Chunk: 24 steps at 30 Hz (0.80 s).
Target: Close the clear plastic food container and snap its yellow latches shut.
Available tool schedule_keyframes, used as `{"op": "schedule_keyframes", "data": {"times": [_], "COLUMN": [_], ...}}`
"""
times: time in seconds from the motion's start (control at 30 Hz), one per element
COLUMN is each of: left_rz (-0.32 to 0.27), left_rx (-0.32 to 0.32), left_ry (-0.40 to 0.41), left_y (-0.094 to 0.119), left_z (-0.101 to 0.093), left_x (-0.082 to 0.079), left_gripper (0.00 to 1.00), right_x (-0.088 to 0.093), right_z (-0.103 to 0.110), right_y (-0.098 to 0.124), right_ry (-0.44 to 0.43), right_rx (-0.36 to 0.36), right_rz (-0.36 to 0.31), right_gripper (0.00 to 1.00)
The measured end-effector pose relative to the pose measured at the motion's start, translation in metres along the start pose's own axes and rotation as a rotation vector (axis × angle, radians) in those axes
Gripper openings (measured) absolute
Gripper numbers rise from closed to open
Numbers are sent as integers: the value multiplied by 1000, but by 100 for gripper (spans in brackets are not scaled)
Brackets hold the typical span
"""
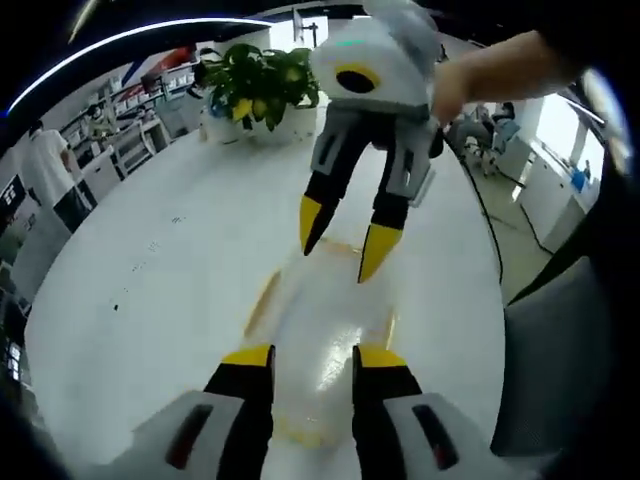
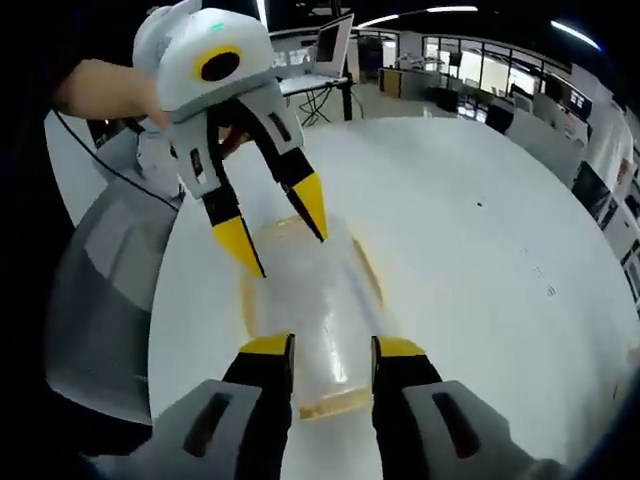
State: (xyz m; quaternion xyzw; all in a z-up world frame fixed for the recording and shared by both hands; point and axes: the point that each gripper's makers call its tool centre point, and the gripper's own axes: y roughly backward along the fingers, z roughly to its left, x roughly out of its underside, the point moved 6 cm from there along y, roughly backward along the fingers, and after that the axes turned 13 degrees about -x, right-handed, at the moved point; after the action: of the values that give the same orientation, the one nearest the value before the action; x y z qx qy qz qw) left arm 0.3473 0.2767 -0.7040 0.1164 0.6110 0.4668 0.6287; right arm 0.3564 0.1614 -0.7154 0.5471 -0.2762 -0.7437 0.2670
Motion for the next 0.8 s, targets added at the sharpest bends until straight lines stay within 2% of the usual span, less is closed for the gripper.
{"op": "schedule_keyframes", "data": {"times": [0.17, 0.33, 0.53, 0.73, 0.8], "left_rz": [7, 5, 24, 20, 20], "left_rx": [26, 27, 21, 16, -2], "left_ry": [-28, -22, -42, -35, -65], "left_y": [-10, -9, -7, -6, -7], "left_z": [-8, -9, -11, -19, -21], "left_x": [-3, -4, 0, 0, -1], "left_gripper": [24, 25, 27, 37, 41], "right_x": [-15, -28, -33, -31, -32], "right_z": [0, -5, -13, -24, -27], "right_y": [-9, -14, -20, -23, -22], "right_ry": [19, 29, 31, -1, -6], "right_rx": [-13, -15, -20, -26, -28], "right_rz": [-23, -39, -32, -23, -25], "right_gripper": [29, 29, 31, 33, 34]}}
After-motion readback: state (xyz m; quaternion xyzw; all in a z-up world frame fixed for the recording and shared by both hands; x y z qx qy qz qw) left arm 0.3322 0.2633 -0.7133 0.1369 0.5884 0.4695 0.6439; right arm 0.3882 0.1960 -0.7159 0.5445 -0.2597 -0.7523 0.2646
